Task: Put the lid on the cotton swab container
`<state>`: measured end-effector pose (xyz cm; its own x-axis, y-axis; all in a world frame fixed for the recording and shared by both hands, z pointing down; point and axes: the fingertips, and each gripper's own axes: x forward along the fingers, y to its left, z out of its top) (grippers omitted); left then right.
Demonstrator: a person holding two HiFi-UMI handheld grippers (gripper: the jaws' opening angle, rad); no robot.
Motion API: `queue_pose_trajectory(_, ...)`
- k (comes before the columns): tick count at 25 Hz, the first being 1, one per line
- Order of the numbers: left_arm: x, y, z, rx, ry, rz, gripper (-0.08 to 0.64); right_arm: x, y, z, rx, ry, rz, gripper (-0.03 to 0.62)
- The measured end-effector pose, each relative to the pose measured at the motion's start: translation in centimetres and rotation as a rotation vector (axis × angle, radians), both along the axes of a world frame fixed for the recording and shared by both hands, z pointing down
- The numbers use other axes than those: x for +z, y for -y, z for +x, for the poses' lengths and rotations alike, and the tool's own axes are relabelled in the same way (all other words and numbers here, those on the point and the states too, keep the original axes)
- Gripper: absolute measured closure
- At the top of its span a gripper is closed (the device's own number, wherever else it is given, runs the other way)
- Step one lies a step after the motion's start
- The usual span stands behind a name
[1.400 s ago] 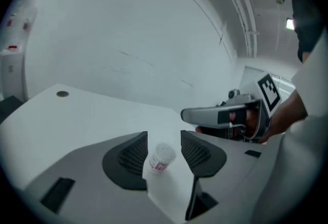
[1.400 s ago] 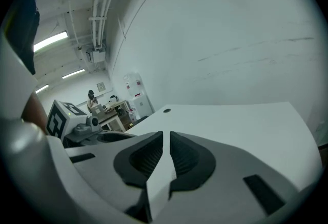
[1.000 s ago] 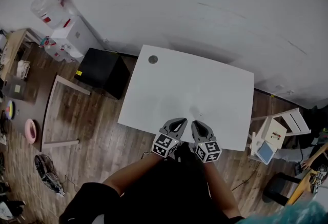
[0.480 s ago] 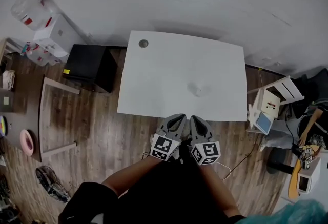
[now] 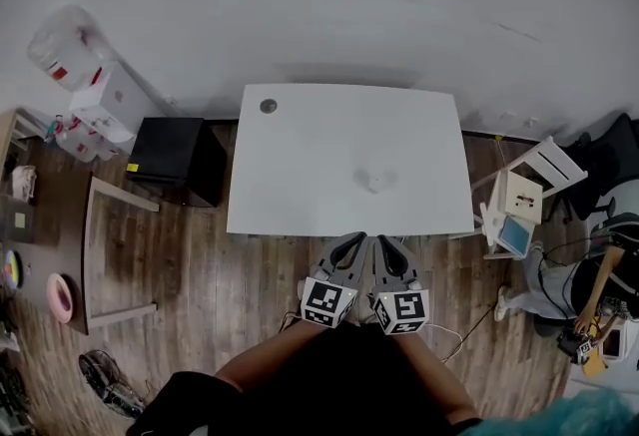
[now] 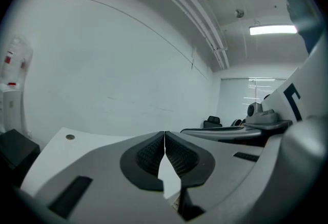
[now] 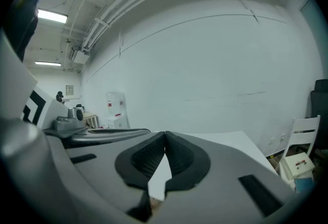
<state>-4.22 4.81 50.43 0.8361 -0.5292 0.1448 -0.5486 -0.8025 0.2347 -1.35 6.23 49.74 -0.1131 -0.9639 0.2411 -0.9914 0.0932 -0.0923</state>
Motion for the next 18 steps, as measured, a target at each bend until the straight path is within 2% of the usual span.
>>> queue_pose_trajectory(4,-0.8,-1.9,1.8,0.005,0.021,0.033,0.546,-0.3,-1.8,2.0,0.041,-0.029,0.017,0.561)
queue_pose_trajectory(11,-0.9,-4.4,4.5,-0.011,0.066,0.064,0.546,-0.4,-4.5,4.4,0.033,-0.016,0.035,0.561)
queue_pose_trajectory(18,-1.2,-5.0,4.3,-0.044,0.072,0.078,0.546,-1.3,-5.3,4.2,0.011,-0.038,0.056,0.561)
